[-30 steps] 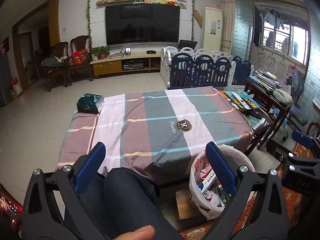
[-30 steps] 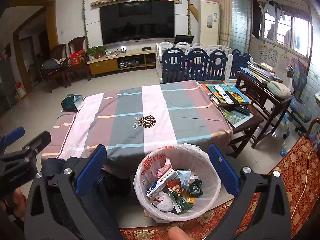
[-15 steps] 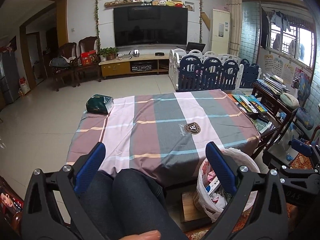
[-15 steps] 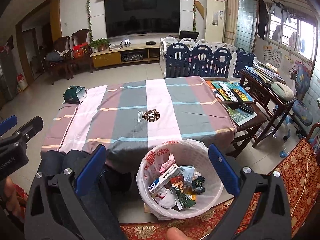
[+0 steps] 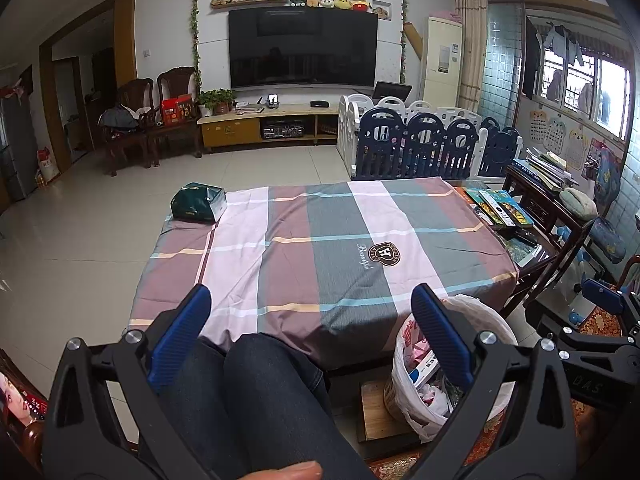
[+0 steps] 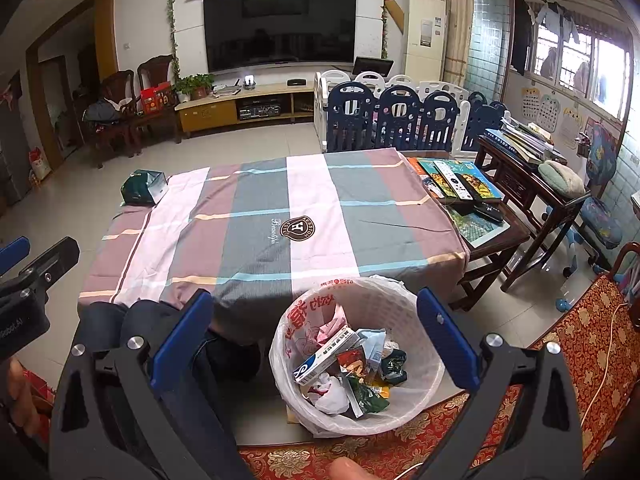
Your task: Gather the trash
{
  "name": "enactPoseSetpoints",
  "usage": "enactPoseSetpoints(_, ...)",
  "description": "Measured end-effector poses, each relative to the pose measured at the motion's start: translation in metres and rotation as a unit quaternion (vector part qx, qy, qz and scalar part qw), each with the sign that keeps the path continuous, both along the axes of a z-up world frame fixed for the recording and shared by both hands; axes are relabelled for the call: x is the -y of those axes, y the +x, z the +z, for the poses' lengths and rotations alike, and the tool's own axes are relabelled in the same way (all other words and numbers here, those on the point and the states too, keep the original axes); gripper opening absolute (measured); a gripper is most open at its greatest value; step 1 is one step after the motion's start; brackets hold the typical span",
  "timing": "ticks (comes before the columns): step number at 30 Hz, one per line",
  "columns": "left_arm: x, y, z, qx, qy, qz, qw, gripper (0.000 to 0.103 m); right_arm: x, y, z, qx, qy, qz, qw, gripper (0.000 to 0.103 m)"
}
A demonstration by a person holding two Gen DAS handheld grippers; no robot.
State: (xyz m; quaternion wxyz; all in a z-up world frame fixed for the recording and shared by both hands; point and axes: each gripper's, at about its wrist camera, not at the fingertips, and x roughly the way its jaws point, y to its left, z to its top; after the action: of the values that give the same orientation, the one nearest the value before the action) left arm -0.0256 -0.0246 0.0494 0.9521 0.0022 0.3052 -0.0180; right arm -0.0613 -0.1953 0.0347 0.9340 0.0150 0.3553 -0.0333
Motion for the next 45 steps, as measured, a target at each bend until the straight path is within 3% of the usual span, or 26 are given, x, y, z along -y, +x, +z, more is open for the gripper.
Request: enactPoseSetpoints(45, 0.0045, -0.0012, -0.0065, -0.011, -0.002, -0.004, 0.9999, 0.100, 0.0007, 0.0036, -0.0029, -0.012, 0.004, -0.007, 1.000, 0.099)
